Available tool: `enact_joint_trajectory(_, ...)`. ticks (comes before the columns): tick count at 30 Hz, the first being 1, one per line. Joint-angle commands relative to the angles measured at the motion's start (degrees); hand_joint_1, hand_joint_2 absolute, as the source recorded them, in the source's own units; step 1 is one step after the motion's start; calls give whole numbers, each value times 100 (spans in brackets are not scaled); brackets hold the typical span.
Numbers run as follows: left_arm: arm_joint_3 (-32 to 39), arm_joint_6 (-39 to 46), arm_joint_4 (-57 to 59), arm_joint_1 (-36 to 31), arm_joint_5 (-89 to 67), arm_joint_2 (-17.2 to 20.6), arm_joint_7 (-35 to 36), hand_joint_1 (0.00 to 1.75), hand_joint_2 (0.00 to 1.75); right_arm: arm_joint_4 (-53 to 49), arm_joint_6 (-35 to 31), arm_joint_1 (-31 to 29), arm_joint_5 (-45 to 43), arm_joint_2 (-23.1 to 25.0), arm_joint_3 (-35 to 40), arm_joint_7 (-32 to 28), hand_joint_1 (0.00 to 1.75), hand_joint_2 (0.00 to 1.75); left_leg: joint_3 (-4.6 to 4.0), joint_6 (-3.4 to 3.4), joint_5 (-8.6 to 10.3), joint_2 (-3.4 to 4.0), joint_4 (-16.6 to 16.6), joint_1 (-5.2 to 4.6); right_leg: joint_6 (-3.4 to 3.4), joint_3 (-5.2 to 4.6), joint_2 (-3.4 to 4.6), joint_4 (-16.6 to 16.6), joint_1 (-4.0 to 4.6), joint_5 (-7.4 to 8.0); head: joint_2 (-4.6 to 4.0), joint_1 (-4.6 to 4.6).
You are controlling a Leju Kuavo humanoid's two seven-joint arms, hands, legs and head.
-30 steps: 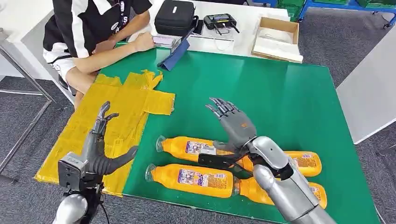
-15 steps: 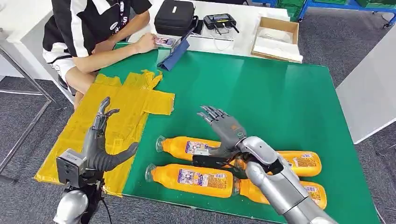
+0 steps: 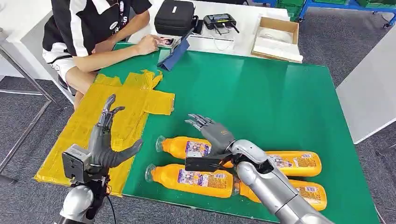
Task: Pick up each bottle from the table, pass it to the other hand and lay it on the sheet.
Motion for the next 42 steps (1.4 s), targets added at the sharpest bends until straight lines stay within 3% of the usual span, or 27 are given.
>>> enact_joint_trajectory(1,-142,53,463,-249,22,86,-12,0,175,763,58,-307,-70,120,399,-26,0,175,25,-10,-8,1,-3,5,-11,26,13,-6,3,-7,0,2)
enact_joint_trajectory(15,-195,137,507,-288,39,59,-28,0,175,2248,-327,-646,576,569,888,296,0,175,45,-15,-18,7,1,7,-16,45,25,-3,3,-16,0,2)
enact_joint_trajectory(30,-255,174,493,-312,37,69,-46,0,175,2936,-357,-741,745,739,929,332,0,175,29,-11,-10,-2,-1,3,-12,29,12,-1,0,-12,0,2)
enact_joint_trajectory(39,-121,225,508,-231,30,18,-41,0,175,3621,94,-1014,1120,1062,1087,1114,0,175,36,-13,-11,7,-2,6,-14,33,20,-3,2,-11,2,2)
enact_joint_trajectory(40,-101,240,478,-211,20,8,-40,0,175,3580,-78,-1000,1094,1069,973,1198,47,175,24,-8,-3,5,-5,4,-9,21,10,-6,2,-4,0,2)
enact_joint_trajectory(41,-83,250,442,-173,4,-5,-30,0,175,3435,-457,-968,1085,1042,814,1286,140,175,44,-13,-9,-4,-4,6,-15,41,8,-5,2,-14,0,2)
enact_joint_trajectory(42,-83,246,425,-155,-7,-7,-22,0,175,3309,-684,-944,1024,1019,672,1287,150,175,36,-10,-7,3,-3,5,-13,31,11,-5,1,-9,0,2)
